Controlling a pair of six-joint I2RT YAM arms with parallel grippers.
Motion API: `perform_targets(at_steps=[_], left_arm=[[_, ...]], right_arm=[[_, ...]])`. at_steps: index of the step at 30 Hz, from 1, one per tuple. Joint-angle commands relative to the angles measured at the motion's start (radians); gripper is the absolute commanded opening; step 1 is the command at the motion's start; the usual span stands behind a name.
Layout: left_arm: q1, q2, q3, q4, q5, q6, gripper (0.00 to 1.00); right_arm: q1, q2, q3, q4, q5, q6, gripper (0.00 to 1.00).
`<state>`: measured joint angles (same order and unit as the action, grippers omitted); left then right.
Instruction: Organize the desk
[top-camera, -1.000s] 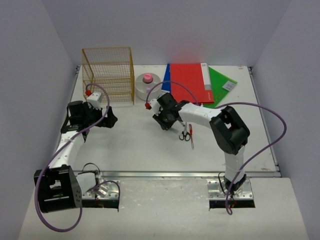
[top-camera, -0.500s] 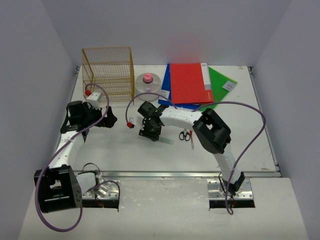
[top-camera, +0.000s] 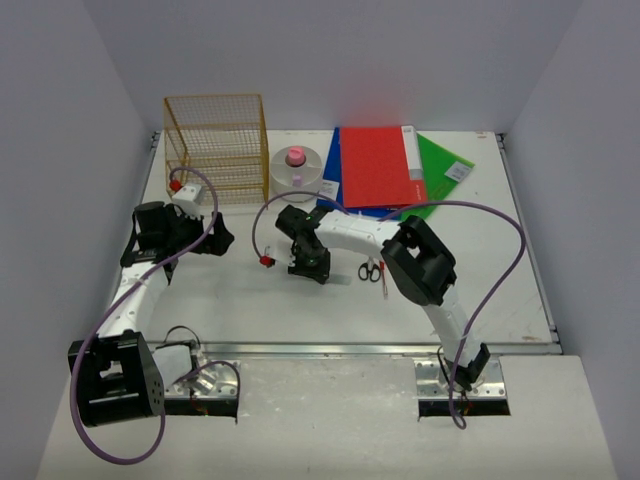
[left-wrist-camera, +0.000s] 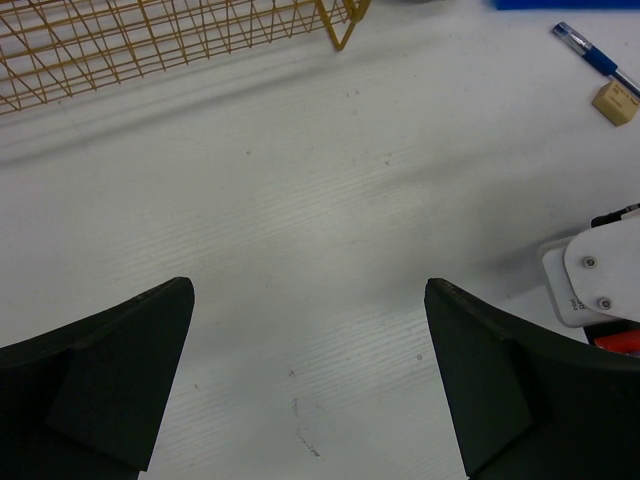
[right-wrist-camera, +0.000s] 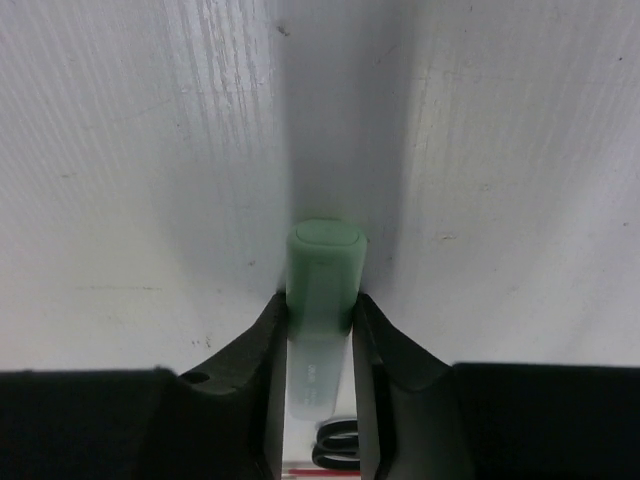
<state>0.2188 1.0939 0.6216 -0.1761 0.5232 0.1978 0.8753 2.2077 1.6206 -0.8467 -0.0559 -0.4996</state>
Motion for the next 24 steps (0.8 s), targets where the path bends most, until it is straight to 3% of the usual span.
perform_targets(at_steps=[1, 2, 6, 11, 15, 21, 24], left_arm=[[0.013, -0.023, 0.011, 0.033, 0.014, -0.001, 1.00], [0.013, -0.023, 0.010, 0.033, 0.013, -0.002, 1.00], [0.019, -0.028, 0.013, 0.035, 0.012, -0.006, 1.00], [0.021, -0.038, 0.005, 0.059, 0.021, -0.027, 1.00], [0.024, -0.046, -0.009, 0.084, 0.015, -0.042, 1.00], [0.025, -0.026, -0.002, 0.081, 0.008, -0.046, 1.00], [0.026, -0.028, 0.000, 0.080, 0.010, -0.046, 1.00]], right_arm=[[0.008, 0.046, 0.037, -0.070, -0.032, 0.001, 0.04], [0.007, 0.044, 0.053, -0.073, -0.039, 0.007, 0.00], [-0.024, -0.026, 0.134, 0.009, -0.091, 0.123, 0.00], [-0.139, -0.264, -0.043, 0.591, -0.099, 0.409, 0.00], [-0.185, -0.373, -0.176, 0.991, 0.042, 0.491, 0.00], [-0.196, -0.351, -0.236, 1.360, 0.268, 0.548, 0.00], [-0.201, -0.295, -0.211, 1.448, 0.351, 0.556, 0.00]])
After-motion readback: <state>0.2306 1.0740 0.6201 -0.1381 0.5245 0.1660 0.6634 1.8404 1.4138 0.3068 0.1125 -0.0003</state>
